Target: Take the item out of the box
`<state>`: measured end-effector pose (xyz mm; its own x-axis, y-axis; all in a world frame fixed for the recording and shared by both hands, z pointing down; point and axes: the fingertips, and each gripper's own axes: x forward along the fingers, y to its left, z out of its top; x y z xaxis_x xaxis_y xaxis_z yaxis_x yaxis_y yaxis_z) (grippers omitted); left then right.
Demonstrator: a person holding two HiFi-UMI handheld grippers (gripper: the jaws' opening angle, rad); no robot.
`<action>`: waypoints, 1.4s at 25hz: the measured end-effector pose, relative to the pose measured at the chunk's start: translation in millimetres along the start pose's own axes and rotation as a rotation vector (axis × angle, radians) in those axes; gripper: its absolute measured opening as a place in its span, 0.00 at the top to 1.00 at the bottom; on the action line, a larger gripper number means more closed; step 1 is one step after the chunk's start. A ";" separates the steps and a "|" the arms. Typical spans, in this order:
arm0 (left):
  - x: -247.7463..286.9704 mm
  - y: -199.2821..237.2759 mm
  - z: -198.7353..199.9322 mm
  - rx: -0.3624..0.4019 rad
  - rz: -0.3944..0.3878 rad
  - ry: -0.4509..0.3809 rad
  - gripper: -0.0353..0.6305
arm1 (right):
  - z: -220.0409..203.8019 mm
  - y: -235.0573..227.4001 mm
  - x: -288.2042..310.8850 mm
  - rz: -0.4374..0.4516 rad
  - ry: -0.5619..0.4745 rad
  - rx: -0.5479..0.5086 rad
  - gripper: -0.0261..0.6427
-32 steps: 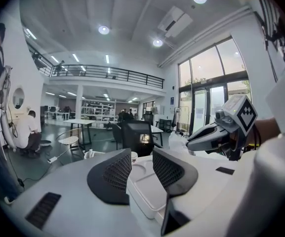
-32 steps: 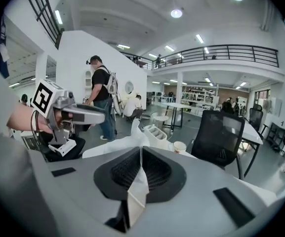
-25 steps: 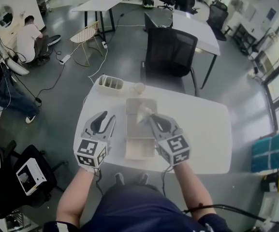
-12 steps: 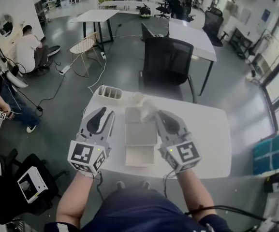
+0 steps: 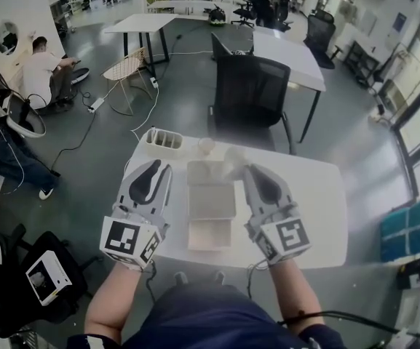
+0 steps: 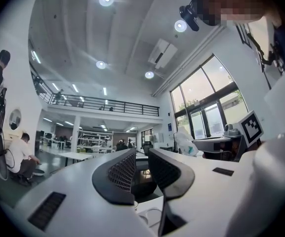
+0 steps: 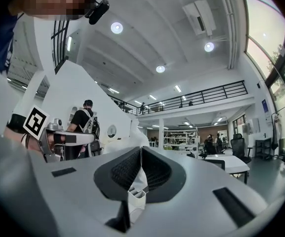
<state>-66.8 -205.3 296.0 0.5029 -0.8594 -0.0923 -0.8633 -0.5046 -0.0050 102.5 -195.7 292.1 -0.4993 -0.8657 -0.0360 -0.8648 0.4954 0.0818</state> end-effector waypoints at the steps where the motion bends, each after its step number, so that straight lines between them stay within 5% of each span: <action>1: 0.3 2.3 -1.9 0.003 0.005 0.005 0.80 | -1.0 -2.2 -0.2 -0.004 -0.002 0.002 0.93; 35: -2.0 17.9 -22.1 -0.033 0.037 0.048 0.81 | -11.5 -21.1 -3.7 -0.050 -0.032 0.058 0.92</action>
<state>-82.3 -214.5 318.1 0.4725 -0.8803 -0.0435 -0.8801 -0.4738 0.0300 123.3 -203.8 301.9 -0.4560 -0.8872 -0.0708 -0.8899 0.4557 0.0213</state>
